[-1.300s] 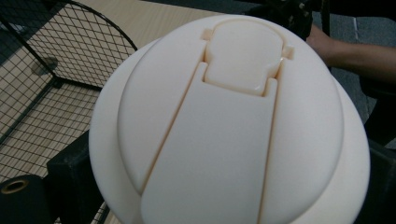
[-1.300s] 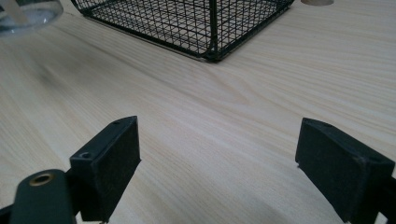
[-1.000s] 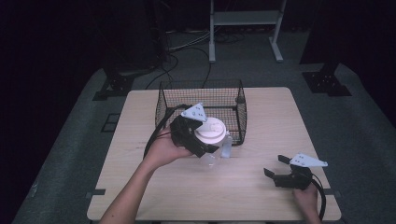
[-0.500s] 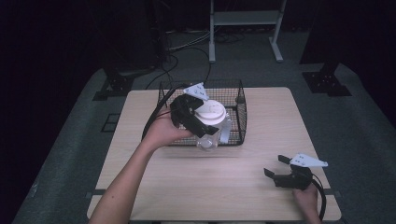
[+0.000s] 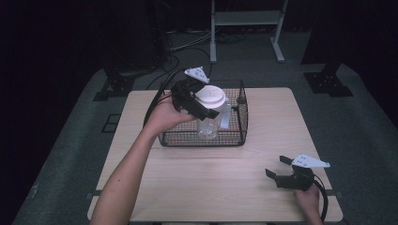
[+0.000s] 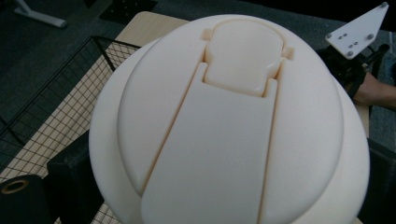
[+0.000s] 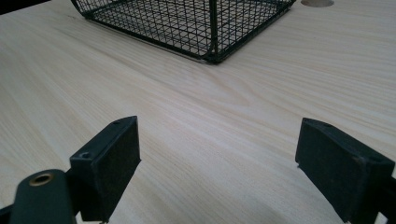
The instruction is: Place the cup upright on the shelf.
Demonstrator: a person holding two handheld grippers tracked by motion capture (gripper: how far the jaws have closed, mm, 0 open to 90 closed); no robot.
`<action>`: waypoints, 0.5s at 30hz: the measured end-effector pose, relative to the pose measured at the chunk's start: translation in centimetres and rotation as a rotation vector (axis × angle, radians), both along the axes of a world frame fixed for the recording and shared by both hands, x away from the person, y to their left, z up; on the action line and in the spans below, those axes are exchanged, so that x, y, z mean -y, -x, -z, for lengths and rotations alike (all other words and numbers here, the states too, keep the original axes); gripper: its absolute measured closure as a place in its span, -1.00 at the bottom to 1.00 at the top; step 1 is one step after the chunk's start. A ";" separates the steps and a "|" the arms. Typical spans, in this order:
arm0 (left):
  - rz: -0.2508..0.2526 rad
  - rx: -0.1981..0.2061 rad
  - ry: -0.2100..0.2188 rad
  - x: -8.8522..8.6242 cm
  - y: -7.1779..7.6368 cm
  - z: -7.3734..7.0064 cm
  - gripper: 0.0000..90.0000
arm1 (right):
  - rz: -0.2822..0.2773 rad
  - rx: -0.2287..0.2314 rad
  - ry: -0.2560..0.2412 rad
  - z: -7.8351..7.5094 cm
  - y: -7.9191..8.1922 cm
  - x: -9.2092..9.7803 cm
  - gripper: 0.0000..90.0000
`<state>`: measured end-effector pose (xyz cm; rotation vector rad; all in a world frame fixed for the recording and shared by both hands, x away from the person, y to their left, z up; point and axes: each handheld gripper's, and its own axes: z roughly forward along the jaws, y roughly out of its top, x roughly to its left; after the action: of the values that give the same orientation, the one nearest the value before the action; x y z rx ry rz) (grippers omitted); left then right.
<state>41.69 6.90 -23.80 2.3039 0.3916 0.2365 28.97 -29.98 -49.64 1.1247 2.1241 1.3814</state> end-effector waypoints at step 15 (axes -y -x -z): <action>-0.078 -0.028 -0.024 1.1 -4.4 0.2 -0.89 | 0.003 0.002 -0.021 0.0 0.0 0.2 -0.71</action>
<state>46.09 5.83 -23.99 2.3205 0.4961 0.2486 28.94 -30.13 -49.60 1.1339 2.1105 1.4055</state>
